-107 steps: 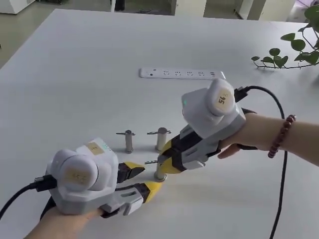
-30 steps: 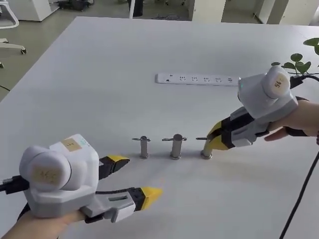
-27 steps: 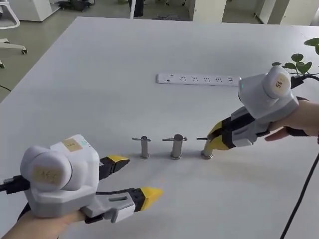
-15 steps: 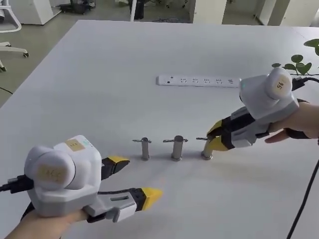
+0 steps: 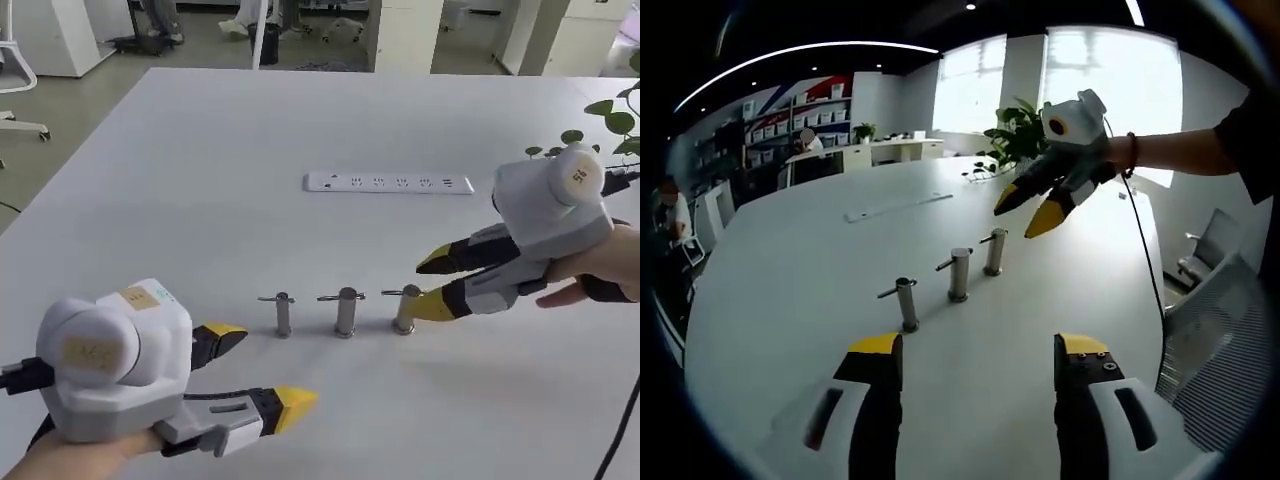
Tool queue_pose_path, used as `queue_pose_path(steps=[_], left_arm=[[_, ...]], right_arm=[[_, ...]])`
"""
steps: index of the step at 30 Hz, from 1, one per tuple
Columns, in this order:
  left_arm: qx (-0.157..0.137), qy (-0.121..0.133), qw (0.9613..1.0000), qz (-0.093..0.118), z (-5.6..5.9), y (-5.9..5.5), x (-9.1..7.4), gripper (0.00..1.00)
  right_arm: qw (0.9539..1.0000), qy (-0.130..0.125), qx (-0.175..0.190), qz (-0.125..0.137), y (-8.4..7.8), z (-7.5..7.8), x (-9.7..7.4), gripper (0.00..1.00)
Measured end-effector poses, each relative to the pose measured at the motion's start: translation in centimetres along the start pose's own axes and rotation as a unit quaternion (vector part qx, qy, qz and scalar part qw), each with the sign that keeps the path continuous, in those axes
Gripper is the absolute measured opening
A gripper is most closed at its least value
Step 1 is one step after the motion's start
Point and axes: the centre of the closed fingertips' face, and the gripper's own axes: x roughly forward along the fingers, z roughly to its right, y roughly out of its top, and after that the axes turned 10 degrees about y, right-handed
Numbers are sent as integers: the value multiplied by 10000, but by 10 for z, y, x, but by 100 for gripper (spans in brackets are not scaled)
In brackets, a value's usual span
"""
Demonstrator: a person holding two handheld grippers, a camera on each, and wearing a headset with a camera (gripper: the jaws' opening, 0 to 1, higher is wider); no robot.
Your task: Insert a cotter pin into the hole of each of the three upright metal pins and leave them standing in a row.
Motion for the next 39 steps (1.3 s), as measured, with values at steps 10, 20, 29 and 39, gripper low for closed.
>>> queue_pose_path(steps=[10,20,29,39], left_arm=[[-219,228,9995,-22,-8,4,-15,61],[-288,431,9987,-7,-10,7,-36,61],[-379,590,9975,-66,-11,4,-43,61],[-478,639,9968,-35,-10,10,-42,66]], right_arm=[[9977,-399,417,360,6,-30,-15,53],[9945,-672,649,464,-2,-66,-25,60],[9859,-1175,1032,594,-13,-72,-32,63],[9758,-1419,1397,905,-11,-73,-28,65]])
